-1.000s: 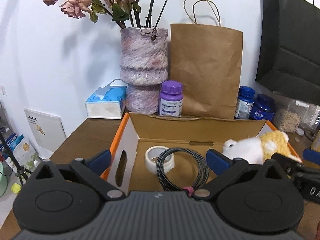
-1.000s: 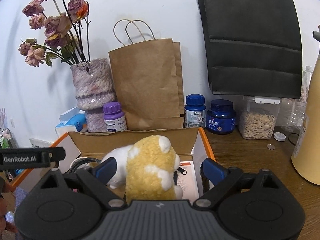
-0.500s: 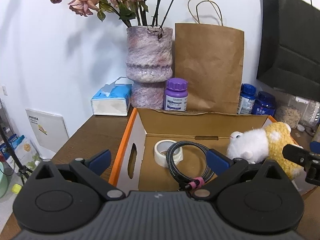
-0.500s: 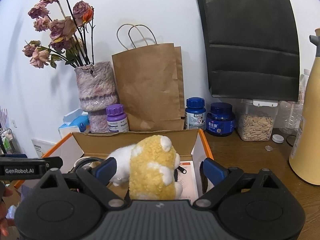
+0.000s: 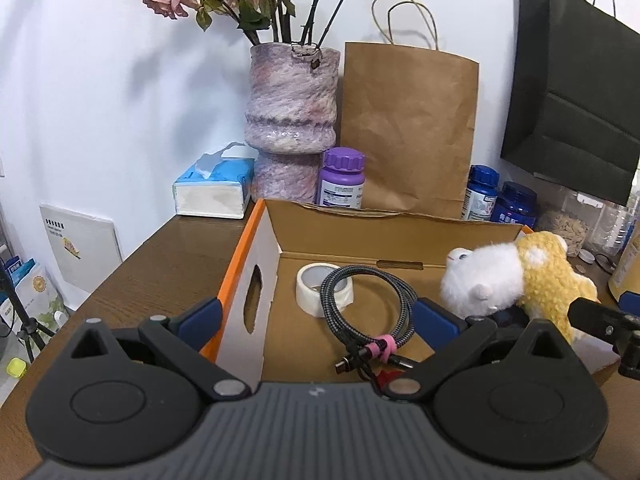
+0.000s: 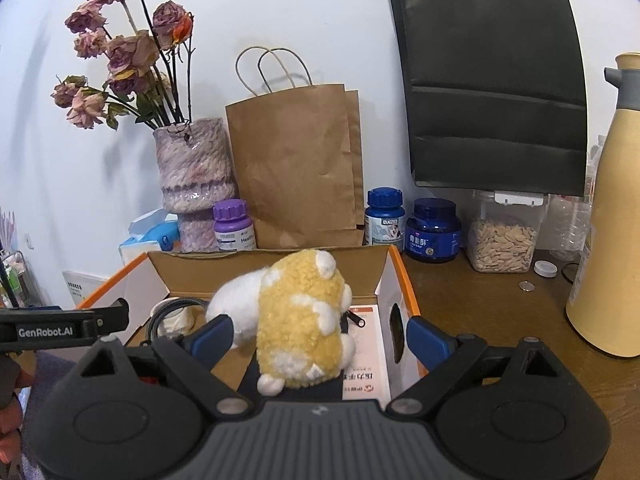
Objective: Flip cup upright
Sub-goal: 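Open both grippers to drop the cable and plush toy into the box, then withdraw both grippers from the box toward the remaining items on the table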
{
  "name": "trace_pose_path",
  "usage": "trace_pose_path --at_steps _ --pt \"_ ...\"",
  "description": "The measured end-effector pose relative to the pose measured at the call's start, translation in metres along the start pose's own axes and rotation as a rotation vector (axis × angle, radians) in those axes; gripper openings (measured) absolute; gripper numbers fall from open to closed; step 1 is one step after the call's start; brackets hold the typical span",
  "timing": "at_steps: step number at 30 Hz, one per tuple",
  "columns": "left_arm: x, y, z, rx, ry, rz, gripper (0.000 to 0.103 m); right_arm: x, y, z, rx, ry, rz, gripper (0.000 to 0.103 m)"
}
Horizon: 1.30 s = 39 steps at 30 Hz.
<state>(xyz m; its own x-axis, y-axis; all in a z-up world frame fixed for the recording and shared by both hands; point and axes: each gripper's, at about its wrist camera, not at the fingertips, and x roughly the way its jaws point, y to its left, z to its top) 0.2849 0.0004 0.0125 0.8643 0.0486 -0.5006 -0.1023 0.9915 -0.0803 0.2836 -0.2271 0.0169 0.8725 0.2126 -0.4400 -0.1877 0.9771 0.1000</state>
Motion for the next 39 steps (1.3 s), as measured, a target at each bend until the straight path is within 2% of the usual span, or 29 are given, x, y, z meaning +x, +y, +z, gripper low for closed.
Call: trace_pose_path --at_steps 5,14,24,33,39 --pt "-0.004 0.000 -0.005 -0.039 -0.017 -0.056 0.103 -0.007 0.000 -0.005 -0.001 0.006 -0.001 0.093" --pt "-0.016 -0.005 -0.016 -0.023 -0.003 -0.040 0.100 -0.022 0.001 -0.014 0.001 0.011 -0.002 0.093" --pt "-0.060 0.000 -0.036 0.005 0.018 -0.027 0.101 -0.056 0.003 -0.031 0.008 0.020 0.008 0.093" --pt "-0.111 0.008 -0.050 0.029 -0.028 -0.017 0.103 -0.094 0.012 -0.047 -0.019 0.022 0.031 0.093" --pt "-0.135 0.014 -0.060 0.034 -0.025 -0.019 0.103 -0.122 0.015 -0.063 -0.041 0.033 0.044 0.095"
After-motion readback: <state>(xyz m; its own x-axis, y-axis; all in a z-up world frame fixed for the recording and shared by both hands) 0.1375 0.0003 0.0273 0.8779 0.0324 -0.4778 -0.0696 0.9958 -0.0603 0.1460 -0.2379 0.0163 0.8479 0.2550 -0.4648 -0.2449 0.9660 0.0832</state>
